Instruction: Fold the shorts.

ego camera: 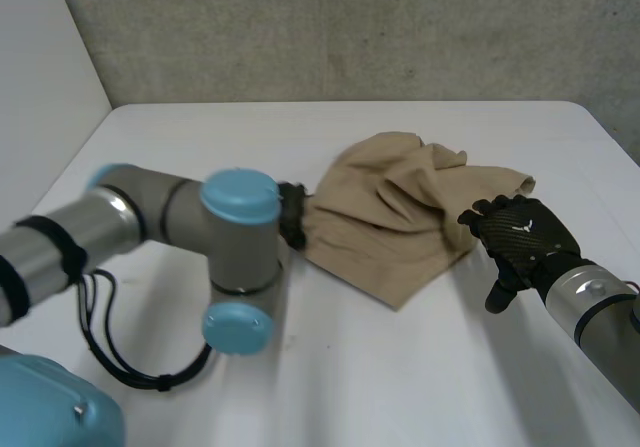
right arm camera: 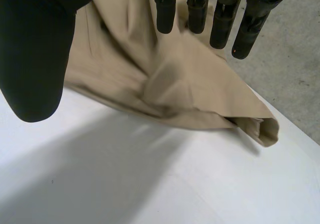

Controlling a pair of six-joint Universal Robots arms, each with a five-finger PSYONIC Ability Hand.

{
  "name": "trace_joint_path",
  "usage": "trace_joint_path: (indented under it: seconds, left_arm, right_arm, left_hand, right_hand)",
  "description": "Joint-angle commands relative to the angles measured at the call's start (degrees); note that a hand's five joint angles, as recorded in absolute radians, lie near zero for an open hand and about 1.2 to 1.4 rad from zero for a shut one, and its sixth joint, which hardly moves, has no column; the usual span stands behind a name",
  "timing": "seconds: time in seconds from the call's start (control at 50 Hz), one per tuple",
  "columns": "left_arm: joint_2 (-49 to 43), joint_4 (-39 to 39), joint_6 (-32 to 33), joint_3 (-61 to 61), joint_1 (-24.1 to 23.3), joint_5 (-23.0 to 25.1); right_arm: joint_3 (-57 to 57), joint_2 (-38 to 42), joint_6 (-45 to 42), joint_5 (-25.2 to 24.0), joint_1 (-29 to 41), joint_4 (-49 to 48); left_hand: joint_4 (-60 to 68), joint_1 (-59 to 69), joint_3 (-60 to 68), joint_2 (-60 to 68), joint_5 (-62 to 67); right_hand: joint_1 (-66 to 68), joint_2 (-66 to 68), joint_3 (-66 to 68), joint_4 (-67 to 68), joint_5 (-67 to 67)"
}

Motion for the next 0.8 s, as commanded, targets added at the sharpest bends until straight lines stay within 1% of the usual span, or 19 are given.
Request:
trace_joint_path:
  seconds: [0.02, 0.04, 0.08, 0.12, 0.18, 0.26, 0.28, 0.34, 0.36, 0.4, 0.42, 0.52, 0.54, 0.56, 0.58, 0.62, 0.68, 0.76, 0.8]
  left_arm:
    - [10.23, 1.59, 0.3, -4.04, 10.08, -4.86]
    - [13.38, 3.33, 0.39, -4.75, 12.0, -4.68]
    - [16.39, 5.19, 0.56, -5.28, 13.33, -4.59]
    - [19.98, 8.25, 0.65, -5.8, 14.3, -4.33]
    - [23.16, 11.07, 0.92, -5.98, 14.31, -3.46]
    - [26.15, 14.42, 0.92, -6.07, 13.43, 3.73]
    - [26.42, 14.77, 0.83, -5.98, 12.56, 7.24]
    - [25.72, 14.95, 0.92, -5.55, 9.57, 12.61]
    - [25.02, 15.04, 1.0, -5.37, 7.3, 15.16]
    - [23.18, 15.13, 1.01, -5.11, 4.57, 17.1]
    - [20.91, 15.3, 1.01, -4.23, 1.94, 18.51]
    - [13.52, 15.3, 1.01, -0.1, -5.99, 20.8]
    - [12.2, 15.04, 1.01, 0.69, -6.87, 21.16]
    - [9.57, 14.52, 1.18, 2.09, -8.53, 21.77]
    - [8.42, 14.25, 1.18, 2.71, -9.15, 21.95]
    - [6.66, 12.77, 1.27, 3.15, -11.26, 21.86]
    - [6.73, 11.26, 1.36, 2.9, -12.15, 21.51]
    - [8.75, 8.98, 1.53, 1.58, -12.24, 21.34]
    - [11.91, 8.01, 1.8, -0.35, -11.89, 20.98]
  right_arm:
    - [0.28, 0.0, 0.0, 0.0, 0.16, 0.01]
    - [0.37, 0.0, 0.0, 0.0, 0.25, -0.08]
    - [0.46, 0.0, 0.0, 0.0, 0.34, -0.26]
    - [0.55, 0.08, 0.0, 0.0, 0.43, -0.34]
    - [0.72, 0.17, 0.0, 0.0, 0.51, -0.35]
    - [0.9, 0.35, 0.09, 0.0, 0.78, -0.35]
    - [1.07, 0.35, 0.09, 0.09, 0.78, -0.43]
    - [1.16, 0.35, 0.26, 0.09, 0.86, -0.7]
    - [1.16, 0.35, 0.27, 0.09, 0.78, -0.78]
    - [1.25, 0.35, 0.44, 0.44, 0.6, -1.13]
    - [1.25, 0.35, 0.44, 0.53, 0.34, -1.22]
    - [1.16, 0.26, 1.84, 0.97, -0.01, -2.37]
    - [1.16, 0.17, 2.37, 1.05, -0.01, -2.45]
    - [1.07, -0.09, 3.42, 1.05, -0.01, -2.46]
    - [1.07, -0.27, 4.04, 1.05, -0.01, -2.46]
    - [0.81, -0.53, 5.36, 1.14, -0.1, -2.46]
    - [0.64, -0.62, 6.06, 1.23, -0.28, -2.54]
    - [0.46, -0.97, 6.07, 1.93, -0.89, -2.46]
    - [0.37, -0.97, 6.07, 2.2, -0.89, -2.46]
  left_hand:
    - [11.36, 19.08, 12.64, 11.91, 15.29]
    - [11.36, 19.08, 12.64, 11.91, 15.29]
    - [11.36, 19.08, 12.64, 11.91, 15.29]
    - [11.36, 19.08, 12.64, 11.91, 15.29]
    - [11.36, 19.08, 12.64, 11.91, 15.29]
    - [11.36, 19.08, 12.64, 11.91, 15.29]
    - [11.36, 19.08, 12.64, 11.91, 15.29]
    - [11.36, 19.08, 12.64, 11.91, 15.29]
    - [11.36, 19.08, 12.64, 11.91, 15.29]
    - [11.36, 19.08, 12.64, 11.91, 15.29]
    - [11.36, 19.08, 12.64, 11.91, 15.29]
    - [11.36, 19.08, 12.64, 11.91, 15.29]
    - [7.05, 14.77, 8.34, 7.6, 10.98]
    - [-21.97, -14.25, -20.68, -21.42, -18.04]
    - [-35.58, -27.86, -34.3, -35.03, -31.65]
    - [-49.29, -41.57, -48.0, -48.74, -45.36]
    - [-54.71, -46.99, -53.43, -54.16, -50.78]
    - [-55.23, -47.51, -53.95, -54.68, -51.3]
    - [-55.06, -47.34, -53.78, -54.52, -51.13]
  right_hand:
    - [-1.84, -2.89, -2.43, -3.68, -4.03]
    - [-1.84, -2.89, -2.43, -3.68, -4.03]
    - [-1.84, -2.89, -2.43, -3.68, -4.03]
    - [-1.84, -2.89, -2.43, -3.68, -4.03]
    - [-1.84, -2.89, -2.43, -3.68, -4.03]
    - [-1.84, -2.89, -2.43, -3.68, -4.03]
    - [-1.84, -2.89, -2.43, -3.68, -4.03]
    - [-1.84, -2.89, -2.43, -3.68, -4.03]
    - [-1.84, -2.89, -2.43, -3.68, -4.03]
    - [-1.84, -2.89, -2.43, -3.68, -4.03]
    - [-1.84, -2.89, -2.43, -3.68, -4.03]
    - [-1.84, -2.89, -2.43, -3.68, -4.03]
    - [-1.84, -2.89, -2.43, -3.68, -4.03]
    - [-1.84, -2.89, -2.43, -3.68, -4.03]
    - [-1.84, -2.89, -2.43, -3.68, -4.03]
    - [-1.84, -2.89, -2.43, -3.68, -4.03]
    - [-1.84, -2.89, -2.43, -3.68, -4.03]
    - [-1.84, -2.89, -2.43, -3.68, -4.03]
    - [-1.84, -2.89, -2.43, -3.68, -4.03]
